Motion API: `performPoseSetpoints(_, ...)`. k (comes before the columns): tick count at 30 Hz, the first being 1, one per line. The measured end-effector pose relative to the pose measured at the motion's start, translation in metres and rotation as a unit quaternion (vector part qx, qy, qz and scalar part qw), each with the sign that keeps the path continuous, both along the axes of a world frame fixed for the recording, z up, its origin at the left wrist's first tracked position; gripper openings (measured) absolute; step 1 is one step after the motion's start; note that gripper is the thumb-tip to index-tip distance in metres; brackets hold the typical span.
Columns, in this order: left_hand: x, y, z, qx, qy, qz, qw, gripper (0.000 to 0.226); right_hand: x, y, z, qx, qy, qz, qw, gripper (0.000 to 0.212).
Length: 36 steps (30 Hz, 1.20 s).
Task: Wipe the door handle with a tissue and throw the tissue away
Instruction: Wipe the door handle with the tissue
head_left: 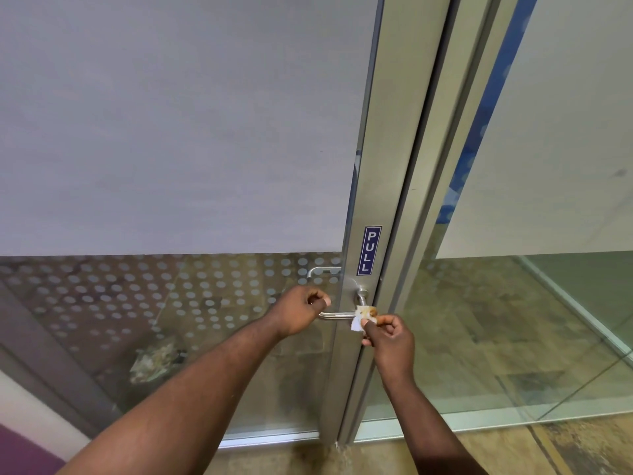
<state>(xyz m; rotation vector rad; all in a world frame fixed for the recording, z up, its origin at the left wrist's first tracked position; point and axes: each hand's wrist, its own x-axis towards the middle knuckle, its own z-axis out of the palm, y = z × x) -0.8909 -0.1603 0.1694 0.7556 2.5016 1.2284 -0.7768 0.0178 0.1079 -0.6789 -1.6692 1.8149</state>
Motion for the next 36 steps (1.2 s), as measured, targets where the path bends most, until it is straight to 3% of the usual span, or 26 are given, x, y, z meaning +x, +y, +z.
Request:
performPoseSetpoints(3,-0.001,-0.011,0.001,-0.03,0.059,0.044,0.997,0.017,-0.01,0.005,0.004,0.056,0.009,-0.009,0.998,0.037)
performPoseSetpoints(5,0.0,-0.019,0.008,-0.041,0.186,0.071,0.979,0.025,-0.018,0.005,0.006,0.143,0.006,0.004,0.99,0.045)
performPoseSetpoints(8,-0.004,-0.026,0.033,0.0,0.432,0.06,0.9,0.03,-0.03,0.004,0.005,0.328,-0.031,0.03,0.944,0.04)
performPoseSetpoints(11,-0.019,-0.025,0.071,0.045,0.533,0.056,0.843,0.036,-0.034,-0.002,-0.003,0.485,-0.085,0.039,0.87,0.035)
performPoseSetpoints(14,-0.035,-0.021,0.112,0.05,0.569,0.063,0.818,0.044,-0.039,-0.017,-0.009,0.549,-0.089,0.064,0.829,0.031)
performPoseSetpoints(18,-0.055,-0.022,0.141,0.021,0.608,0.062,0.791,0.049,-0.057,-0.043,-0.005,0.565,-0.096,0.09,0.814,0.03)
performPoseSetpoints(24,-0.078,-0.024,0.146,-0.013,0.628,0.05,0.776,0.056,-0.085,-0.063,0.011,0.554,-0.159,0.103,0.81,0.027)
performPoseSetpoints(30,-0.093,-0.025,0.138,-0.04,0.641,0.047,0.765,0.062,-0.077,-0.062,0.003,0.615,-0.135,0.133,0.765,0.026)
performPoseSetpoints(36,-0.1,-0.023,0.135,-0.051,0.654,0.055,0.753,0.061,-0.045,-0.021,-0.017,0.603,-0.086,0.088,0.788,0.031)
